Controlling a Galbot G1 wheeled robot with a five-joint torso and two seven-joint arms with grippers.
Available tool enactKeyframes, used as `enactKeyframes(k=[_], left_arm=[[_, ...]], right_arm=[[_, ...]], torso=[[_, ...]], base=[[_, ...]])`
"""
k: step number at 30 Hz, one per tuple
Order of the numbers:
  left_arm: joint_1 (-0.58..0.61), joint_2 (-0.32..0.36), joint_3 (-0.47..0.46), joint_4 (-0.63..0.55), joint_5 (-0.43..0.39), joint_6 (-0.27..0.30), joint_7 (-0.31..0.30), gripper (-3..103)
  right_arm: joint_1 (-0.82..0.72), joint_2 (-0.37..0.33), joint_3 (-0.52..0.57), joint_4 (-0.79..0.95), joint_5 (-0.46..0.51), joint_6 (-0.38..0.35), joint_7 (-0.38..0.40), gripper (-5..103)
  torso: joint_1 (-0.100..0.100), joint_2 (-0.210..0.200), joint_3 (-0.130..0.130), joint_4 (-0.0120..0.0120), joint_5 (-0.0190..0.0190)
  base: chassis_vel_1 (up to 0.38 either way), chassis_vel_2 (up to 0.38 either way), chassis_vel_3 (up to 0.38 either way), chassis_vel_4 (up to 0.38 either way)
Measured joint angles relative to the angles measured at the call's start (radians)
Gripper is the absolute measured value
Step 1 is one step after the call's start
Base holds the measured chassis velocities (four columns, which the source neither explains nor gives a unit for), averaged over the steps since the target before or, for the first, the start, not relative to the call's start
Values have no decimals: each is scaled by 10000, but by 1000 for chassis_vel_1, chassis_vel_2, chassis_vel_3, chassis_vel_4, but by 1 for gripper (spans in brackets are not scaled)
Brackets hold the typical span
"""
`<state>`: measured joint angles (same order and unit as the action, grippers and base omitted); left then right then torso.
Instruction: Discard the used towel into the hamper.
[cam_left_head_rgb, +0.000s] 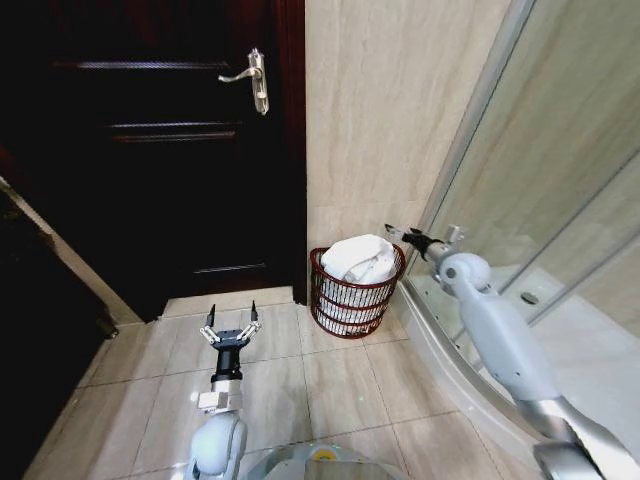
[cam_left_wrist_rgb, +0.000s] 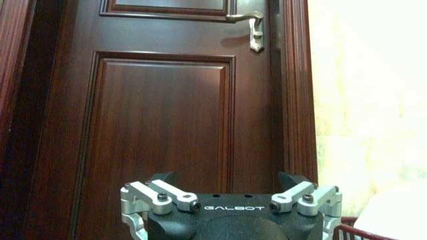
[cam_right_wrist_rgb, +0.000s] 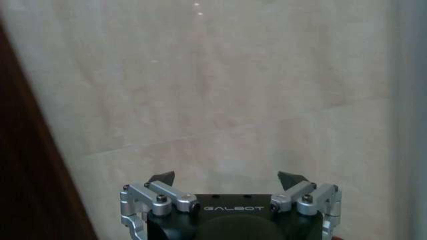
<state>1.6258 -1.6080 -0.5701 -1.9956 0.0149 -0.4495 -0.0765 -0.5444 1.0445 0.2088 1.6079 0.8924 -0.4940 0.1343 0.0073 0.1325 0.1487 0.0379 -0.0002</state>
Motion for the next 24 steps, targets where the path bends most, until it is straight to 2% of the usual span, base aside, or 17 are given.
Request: enactKeyframes(k=[8, 12, 18, 24], left_arm=[[-188, -1, -69, 130, -218, 26, -4, 100], [-218, 0, -93, 216, -264, -9, -7, 100], [-234, 0, -105, 314, -364, -84, -12, 100], [-169, 0, -193, 312, -494, -125, -11, 100]], right_arm=[[709, 631, -1262, -872, -1200, 302, -109, 100], [658, 964, -1514, -1650, -1643, 501, -259, 100], [488, 1217, -1590, -2320, -1746, 395, -191, 100], [502, 1078, -1383, -3283, -1485, -286, -214, 100]], torso=[[0, 0, 0, 0, -1], [1, 0, 0, -2, 2], [1, 0, 0, -1, 1], [0, 0, 0, -1, 3]], base=[[0, 0, 0, 0], [0, 0, 0, 0], [0, 0, 0, 0], [0, 0, 0, 0]])
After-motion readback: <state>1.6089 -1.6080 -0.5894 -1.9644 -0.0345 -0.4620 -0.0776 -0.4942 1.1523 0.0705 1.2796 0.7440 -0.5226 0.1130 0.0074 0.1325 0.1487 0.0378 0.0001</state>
